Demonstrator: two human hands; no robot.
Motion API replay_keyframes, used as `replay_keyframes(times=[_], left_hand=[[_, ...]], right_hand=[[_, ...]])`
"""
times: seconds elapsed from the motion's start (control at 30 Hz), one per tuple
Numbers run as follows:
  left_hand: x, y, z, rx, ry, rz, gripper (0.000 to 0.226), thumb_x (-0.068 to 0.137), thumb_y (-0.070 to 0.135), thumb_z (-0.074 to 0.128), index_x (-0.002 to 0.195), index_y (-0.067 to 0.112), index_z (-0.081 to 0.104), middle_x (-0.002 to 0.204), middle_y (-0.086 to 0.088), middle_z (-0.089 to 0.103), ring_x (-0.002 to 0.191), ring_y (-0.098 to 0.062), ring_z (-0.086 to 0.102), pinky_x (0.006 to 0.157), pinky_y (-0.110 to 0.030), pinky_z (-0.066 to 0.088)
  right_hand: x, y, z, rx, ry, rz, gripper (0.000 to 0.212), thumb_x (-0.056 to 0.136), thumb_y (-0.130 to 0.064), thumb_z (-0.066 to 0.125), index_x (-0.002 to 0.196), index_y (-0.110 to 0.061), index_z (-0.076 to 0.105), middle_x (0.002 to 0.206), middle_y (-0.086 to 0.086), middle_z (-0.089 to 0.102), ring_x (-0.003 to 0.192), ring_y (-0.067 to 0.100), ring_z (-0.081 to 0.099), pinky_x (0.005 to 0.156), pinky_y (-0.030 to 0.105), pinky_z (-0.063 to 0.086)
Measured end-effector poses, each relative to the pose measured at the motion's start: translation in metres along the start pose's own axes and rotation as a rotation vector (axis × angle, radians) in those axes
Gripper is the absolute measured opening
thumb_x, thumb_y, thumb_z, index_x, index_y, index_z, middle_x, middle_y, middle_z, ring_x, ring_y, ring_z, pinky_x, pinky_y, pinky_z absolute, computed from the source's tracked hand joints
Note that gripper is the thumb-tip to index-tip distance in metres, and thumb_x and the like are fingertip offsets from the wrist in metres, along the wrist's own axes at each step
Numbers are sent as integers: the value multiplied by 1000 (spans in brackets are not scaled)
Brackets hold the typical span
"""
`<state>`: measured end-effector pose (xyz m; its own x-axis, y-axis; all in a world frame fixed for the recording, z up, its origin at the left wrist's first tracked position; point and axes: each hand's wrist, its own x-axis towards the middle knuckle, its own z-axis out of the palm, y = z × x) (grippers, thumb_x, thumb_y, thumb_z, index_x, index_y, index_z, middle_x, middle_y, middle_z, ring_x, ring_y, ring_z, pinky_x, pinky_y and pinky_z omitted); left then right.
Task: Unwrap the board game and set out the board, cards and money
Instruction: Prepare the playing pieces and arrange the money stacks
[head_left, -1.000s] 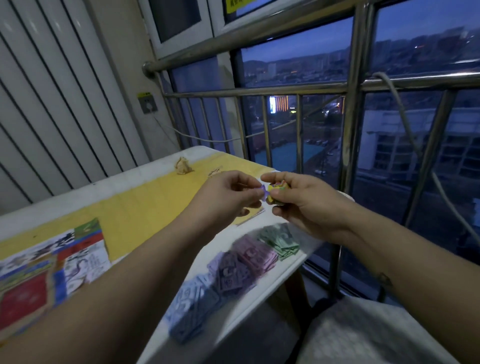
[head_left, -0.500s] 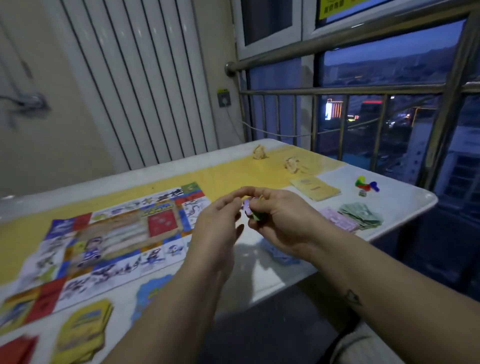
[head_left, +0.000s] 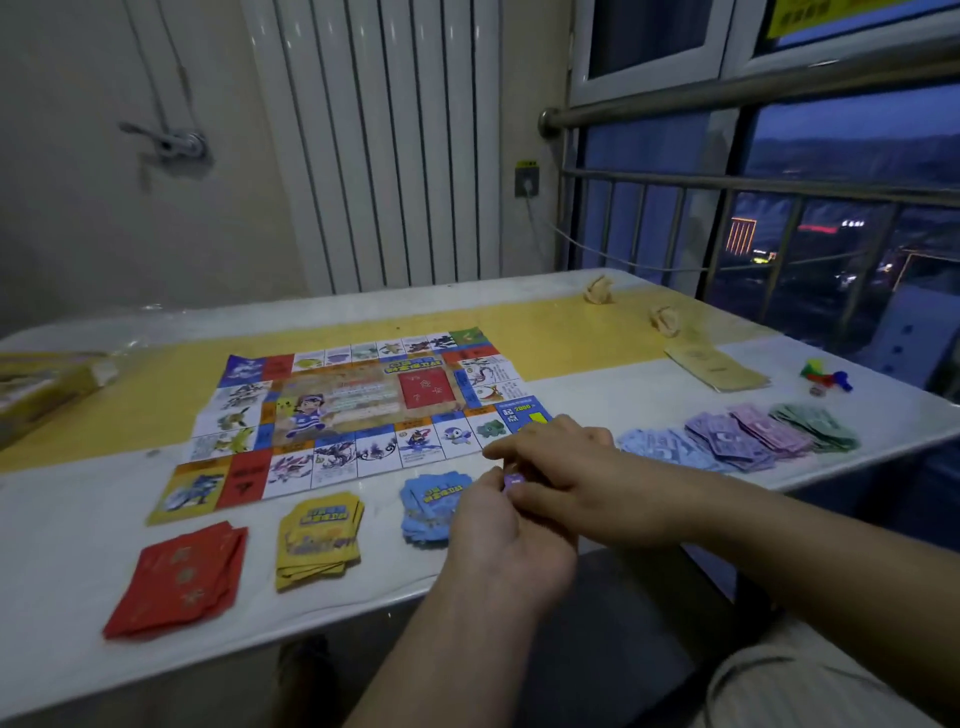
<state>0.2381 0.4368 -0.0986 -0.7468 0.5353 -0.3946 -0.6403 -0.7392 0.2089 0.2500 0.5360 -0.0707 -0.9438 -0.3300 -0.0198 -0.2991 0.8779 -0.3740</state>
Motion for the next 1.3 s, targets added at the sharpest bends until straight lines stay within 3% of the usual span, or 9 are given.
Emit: replay_keyframes(times=[0.1,0.23,0.4,0.47,0.6,0.73,0.97,1.13,1.3], left_hand=[[0,1,1,-37,-8,11,36,103,20,29,120,2,55,93,-16,65,77,-23,66,52,-33,56],[2,3,1,-35,7,9,36,103,22,33,122,0,54,102,-17,64,89,-23,62,53,-30,56],[5,5,6,-47,0,27,32,101,23,37,109,-1,57,86,-14,60,79,-20,57,45,-25,53],[5,2,8,-35,2,36,34,101,25,38,114,0,56,85,-14,60,78,-19,57,45,-22,53],[4,-4,8,-49,8,20,43,101,35,38,119,1,56,85,-12,61,73,-16,57,40,-17,48],[4,-7,9,-47,25,21,41,101,34,37,113,1,58,84,-11,59,71,-16,55,45,-20,52],[3,-5,7,-22,-1,-6,22,100,15,37,105,1,53,79,-13,56,63,-14,51,36,-16,41],[-3,-3,8,22,-31,-22,32,99,16,35,117,-5,51,87,-17,60,71,-18,57,43,-18,44],[-5,0,10,86,-14,-33,37,101,22,32,104,-6,56,82,-16,59,68,-22,53,42,-23,49]], right_hand=[[5,3,-4,-56,-41,21,43,99,-38,38,141,-30,35,131,-7,42,124,9,25,107,32,16],[5,9,-14,-109,-75,-16,50,93,-47,48,141,-33,37,131,-8,43,124,10,27,107,35,23],[-5,15,-38,-3,0,-55,53,82,-43,67,131,-39,49,122,-23,48,114,-4,39,99,19,36],[-5,12,-38,-83,35,-97,47,82,-40,68,127,-35,55,119,-18,54,109,0,42,96,25,39],[-5,8,-32,-235,104,-101,39,84,-40,65,122,-34,59,114,-14,57,108,9,40,96,35,37],[-6,9,-34,-173,127,-26,45,81,-38,69,125,-34,57,108,-19,55,105,5,39,91,27,37],[-9,5,-26,-190,225,-34,24,80,-37,71,103,-34,65,99,-14,54,97,7,40,83,27,38],[-12,2,-29,-158,219,7,21,79,-37,72,98,-34,64,104,-11,51,101,8,38,86,27,39],[-13,8,-29,-56,189,33,19,77,-31,75,94,-31,67,100,-10,58,85,3,40,73,21,38]])
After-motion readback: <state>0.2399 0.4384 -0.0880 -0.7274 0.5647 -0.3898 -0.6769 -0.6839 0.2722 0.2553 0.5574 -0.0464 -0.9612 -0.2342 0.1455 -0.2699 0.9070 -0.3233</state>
